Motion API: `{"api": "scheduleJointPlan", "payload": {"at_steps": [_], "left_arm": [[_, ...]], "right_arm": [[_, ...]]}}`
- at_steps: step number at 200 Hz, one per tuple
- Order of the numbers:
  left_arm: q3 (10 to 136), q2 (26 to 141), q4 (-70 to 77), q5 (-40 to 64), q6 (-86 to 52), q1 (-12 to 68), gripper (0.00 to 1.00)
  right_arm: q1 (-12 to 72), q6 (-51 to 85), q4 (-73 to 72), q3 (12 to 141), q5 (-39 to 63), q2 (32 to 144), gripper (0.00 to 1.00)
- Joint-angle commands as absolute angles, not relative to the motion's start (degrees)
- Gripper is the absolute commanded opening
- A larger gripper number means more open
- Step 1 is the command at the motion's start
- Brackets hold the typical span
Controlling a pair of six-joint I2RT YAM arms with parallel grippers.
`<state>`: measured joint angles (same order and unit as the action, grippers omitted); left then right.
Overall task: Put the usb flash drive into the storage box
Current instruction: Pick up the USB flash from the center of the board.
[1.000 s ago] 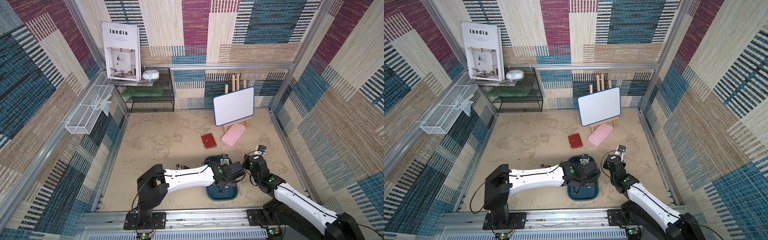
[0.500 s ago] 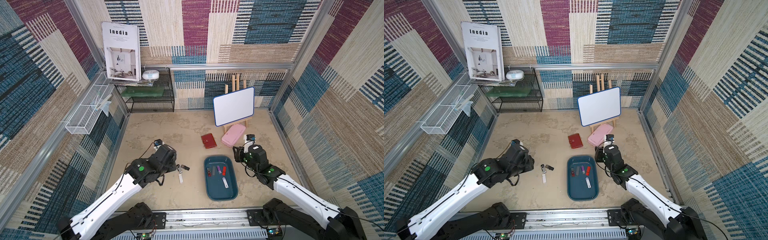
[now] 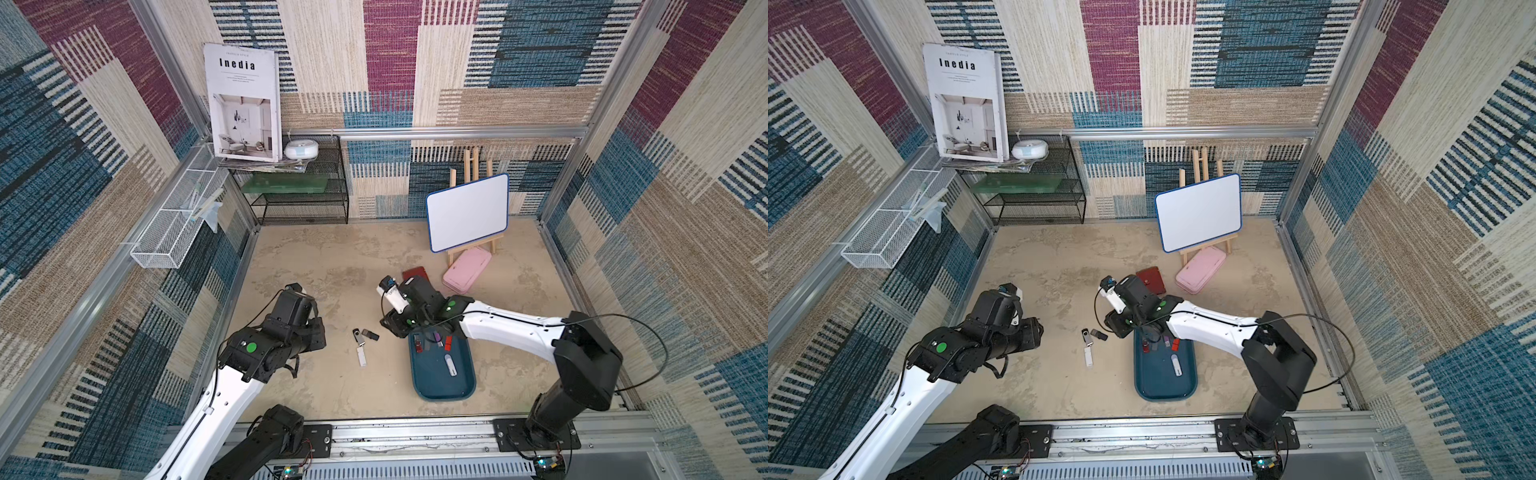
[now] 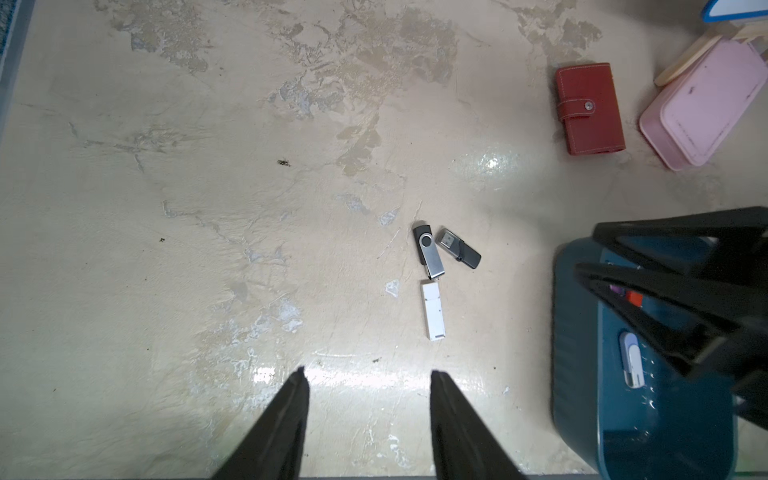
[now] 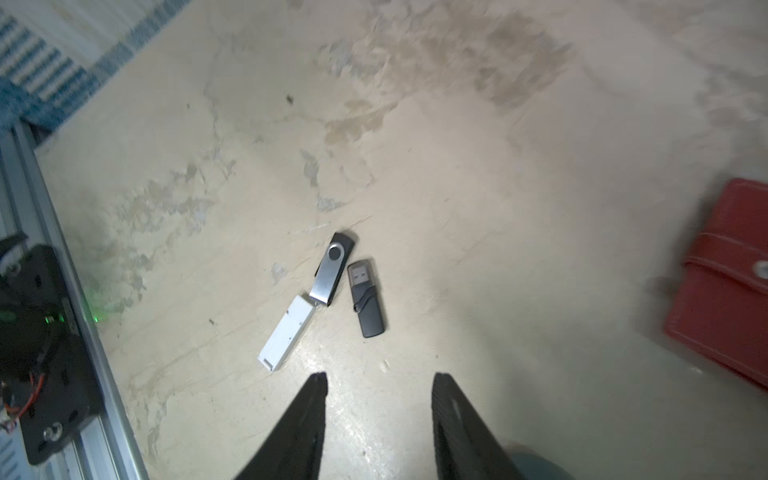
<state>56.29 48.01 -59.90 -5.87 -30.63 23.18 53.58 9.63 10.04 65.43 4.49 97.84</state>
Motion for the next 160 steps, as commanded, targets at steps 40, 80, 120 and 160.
{"api": "scheduleJointPlan", "payload": {"at_steps": [40, 80, 120, 160], "left_arm": [[55.3, 47.1, -57.4, -2.8, -29.3, 23.2, 0.52], [55.2, 47.0, -57.5, -2.8, -29.5, 23.2, 0.52], [55.0, 47.1, -57.7, -4.3, -30.0, 23.2, 0.52], [55.0, 47.0, -58.1, -5.2, -30.5, 23.2, 0.52]], "right_arm": [[56.4, 3.2, 16.4, 74.5, 1.2, 110.1, 0.47], [57.3, 1.9, 18.2, 78.6, 1.2, 115.2, 0.49], [58.1, 1.0, 19.7, 80.8, 0.6, 118.5, 0.48], [58.6, 0.5, 20.6, 81.9, -0.6, 120.2, 0.46]]}}
